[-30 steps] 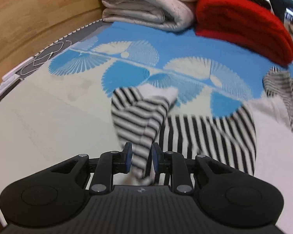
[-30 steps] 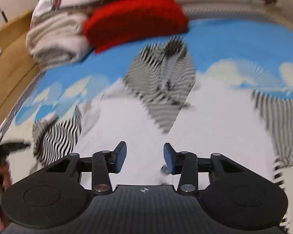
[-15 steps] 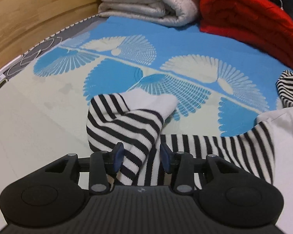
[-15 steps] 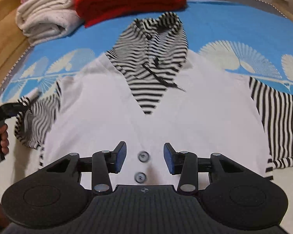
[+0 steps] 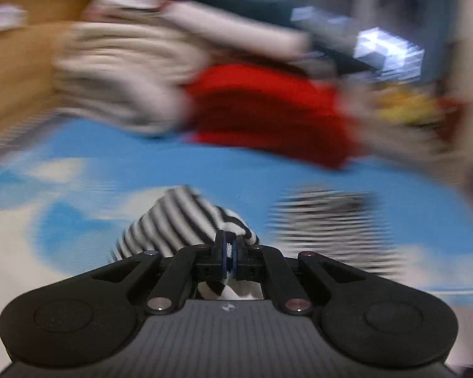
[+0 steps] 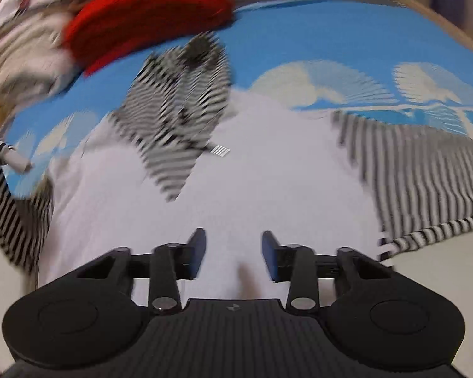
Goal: Fold small clothes
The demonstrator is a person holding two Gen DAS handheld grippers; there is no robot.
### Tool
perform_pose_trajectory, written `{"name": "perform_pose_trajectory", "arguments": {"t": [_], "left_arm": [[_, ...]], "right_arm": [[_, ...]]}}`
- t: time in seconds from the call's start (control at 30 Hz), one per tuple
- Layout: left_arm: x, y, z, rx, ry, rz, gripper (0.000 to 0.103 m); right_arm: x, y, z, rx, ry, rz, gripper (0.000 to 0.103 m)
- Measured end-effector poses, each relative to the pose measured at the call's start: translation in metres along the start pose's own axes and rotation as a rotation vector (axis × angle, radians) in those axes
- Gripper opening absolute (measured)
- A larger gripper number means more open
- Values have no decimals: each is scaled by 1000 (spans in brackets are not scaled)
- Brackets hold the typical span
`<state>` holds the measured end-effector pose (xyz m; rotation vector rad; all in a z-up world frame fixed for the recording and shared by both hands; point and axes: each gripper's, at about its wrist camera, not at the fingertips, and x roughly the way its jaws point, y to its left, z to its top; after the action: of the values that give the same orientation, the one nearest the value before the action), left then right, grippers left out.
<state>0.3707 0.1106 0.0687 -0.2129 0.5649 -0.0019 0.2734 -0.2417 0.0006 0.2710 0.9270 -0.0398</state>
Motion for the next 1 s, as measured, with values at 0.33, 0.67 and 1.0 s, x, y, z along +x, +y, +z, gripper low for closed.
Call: {"name": "perform_pose_trajectory", "arguments": {"t": [0.33, 0.67, 1.0], "left_arm": [[-16, -103, -45, 130, 493, -288, 58], [18, -35, -31, 15, 419, 73, 52], [52, 12, -24, -51, 444, 215, 52]], "right_arm": [[5, -83, 15, 386, -7, -68, 27], [46, -103, -18, 470, 176, -89, 31], [37, -41, -4, 93, 49, -48, 2]]}}
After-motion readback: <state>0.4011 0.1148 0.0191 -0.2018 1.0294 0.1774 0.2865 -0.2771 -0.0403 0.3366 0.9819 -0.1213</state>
